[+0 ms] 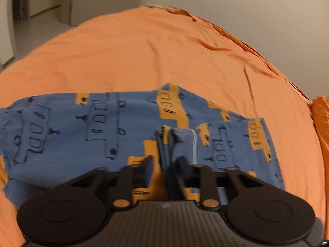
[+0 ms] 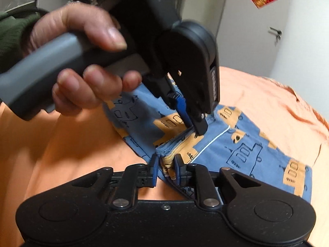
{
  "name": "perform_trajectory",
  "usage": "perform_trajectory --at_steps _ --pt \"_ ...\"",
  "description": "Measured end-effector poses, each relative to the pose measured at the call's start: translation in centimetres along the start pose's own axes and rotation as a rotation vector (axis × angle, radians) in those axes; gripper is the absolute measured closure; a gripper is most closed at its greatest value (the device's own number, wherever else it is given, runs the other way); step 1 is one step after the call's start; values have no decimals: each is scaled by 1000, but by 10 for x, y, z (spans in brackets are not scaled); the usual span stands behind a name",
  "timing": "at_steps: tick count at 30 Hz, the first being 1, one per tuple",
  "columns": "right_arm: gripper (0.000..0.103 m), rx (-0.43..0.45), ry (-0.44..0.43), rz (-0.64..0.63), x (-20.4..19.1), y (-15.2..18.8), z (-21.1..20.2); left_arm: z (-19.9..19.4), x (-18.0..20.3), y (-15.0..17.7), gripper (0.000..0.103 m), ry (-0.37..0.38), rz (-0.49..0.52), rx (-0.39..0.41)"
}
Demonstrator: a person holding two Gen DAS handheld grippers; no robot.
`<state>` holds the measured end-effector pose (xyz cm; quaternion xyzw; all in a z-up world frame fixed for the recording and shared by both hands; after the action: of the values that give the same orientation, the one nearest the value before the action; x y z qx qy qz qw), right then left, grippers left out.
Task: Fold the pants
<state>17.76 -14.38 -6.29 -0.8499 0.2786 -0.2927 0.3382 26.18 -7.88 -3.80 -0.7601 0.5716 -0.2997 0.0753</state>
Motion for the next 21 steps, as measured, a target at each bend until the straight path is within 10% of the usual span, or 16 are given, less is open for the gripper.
perform_trajectory --at_steps 3,9,12,16,21 --pt "44 44 26 23 16 10 -25 -4 -5 -1 30 -22 -11 76" --pt "20 -41 496 -111 87 42 -52 12 24 -1 22 -108 65 181" --pt "19 -16 551 -93 121 45 -23 26 38 3 18 -239 176 210" --pt "20 -86 505 -100 143 61 20 26 27 8 4 -254 174 251" --pt "14 -142 644 -6 178 89 7 12 4 6 3 -216 82 239"
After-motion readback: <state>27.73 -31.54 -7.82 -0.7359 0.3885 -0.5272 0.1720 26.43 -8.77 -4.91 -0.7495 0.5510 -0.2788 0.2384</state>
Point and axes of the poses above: each gripper's, at about its wrist camera, not at the fingertips, and z roughly the way its jaws point, x to its right, y to its underside, the point moved 3 cm from there along z, roughly the way its jaws point, and after that the axes turned 9 degrees about -z, right-handed, at the moved point
